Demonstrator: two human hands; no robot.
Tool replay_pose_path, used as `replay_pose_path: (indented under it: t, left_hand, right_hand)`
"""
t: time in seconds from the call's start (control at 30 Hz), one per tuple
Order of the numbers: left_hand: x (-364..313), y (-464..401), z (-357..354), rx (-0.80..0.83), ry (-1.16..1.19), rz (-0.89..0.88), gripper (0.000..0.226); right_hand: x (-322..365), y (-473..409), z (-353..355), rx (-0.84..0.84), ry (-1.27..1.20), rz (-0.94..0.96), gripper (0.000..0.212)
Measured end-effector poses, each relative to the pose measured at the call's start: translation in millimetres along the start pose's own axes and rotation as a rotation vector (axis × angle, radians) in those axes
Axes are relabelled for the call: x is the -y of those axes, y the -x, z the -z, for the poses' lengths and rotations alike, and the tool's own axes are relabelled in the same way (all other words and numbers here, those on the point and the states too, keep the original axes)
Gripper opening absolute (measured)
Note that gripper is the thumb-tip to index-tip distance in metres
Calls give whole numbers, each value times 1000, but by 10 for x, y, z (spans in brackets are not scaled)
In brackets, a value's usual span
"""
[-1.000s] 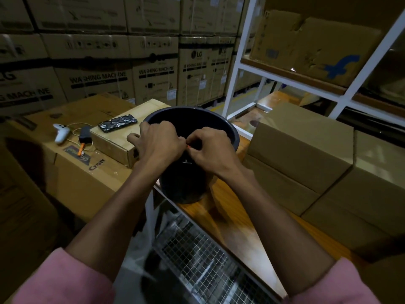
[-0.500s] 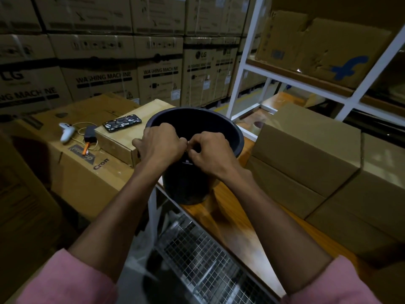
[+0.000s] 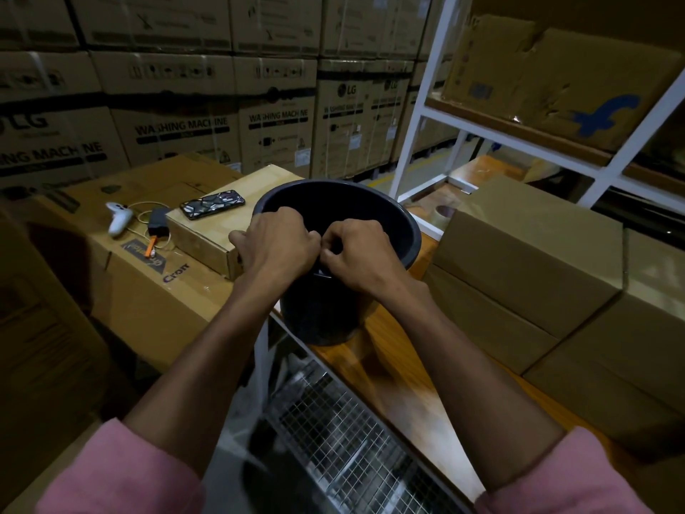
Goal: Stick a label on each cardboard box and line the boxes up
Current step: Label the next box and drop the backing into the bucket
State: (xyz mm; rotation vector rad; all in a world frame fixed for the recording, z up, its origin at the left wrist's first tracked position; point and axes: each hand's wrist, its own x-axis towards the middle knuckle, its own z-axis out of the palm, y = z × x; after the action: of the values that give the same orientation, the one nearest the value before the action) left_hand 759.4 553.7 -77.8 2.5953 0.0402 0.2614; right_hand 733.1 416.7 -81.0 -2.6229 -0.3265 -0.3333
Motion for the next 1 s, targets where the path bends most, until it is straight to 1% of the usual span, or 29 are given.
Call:
replay_pose_path:
  t: [0.1, 0.23, 0.33, 0.43, 0.57, 0.7, 0.8, 0.87, 0.93, 1.0]
  left_hand:
    - [-24, 43, -5, -56, -64, -29, 24]
    - [-1, 81, -43, -138, -147, -116, 24]
    - [1, 98, -40, -111, -141, -123, 23]
    - [7, 117, -49, -100, -130, -119, 27]
    - [41, 134, -81, -134, -116, -130, 30]
    - [44, 143, -96, -142, -108, -143, 28]
    - [49, 140, -103, -144, -105, -149, 26]
    - [58, 138, -109, -143, -92, -153, 27]
    - [71, 135, -112, -140, -79, -156, 27]
    - [84, 127, -115, -148, -71, -157, 26]
  right_hand:
    - [11, -29, 17, 39, -11, -28, 13]
    - [16, -75, 59, 140, -62, -77, 12]
    - [7, -131, 118, 279, -103, -89, 14]
    - [10, -215, 190, 426, -170, -103, 9]
    - [1, -292, 206, 555, -217, -133, 16]
    - [-29, -304, 200, 604, -274, -147, 15]
    - [-26, -305, 237, 636, -269, -124, 25]
    - [-24, -299, 247, 642, -263, -105, 26]
    - [-22, -282, 236, 622, -252, -97, 20]
    - [-26, -270, 210, 558, -239, -99, 16]
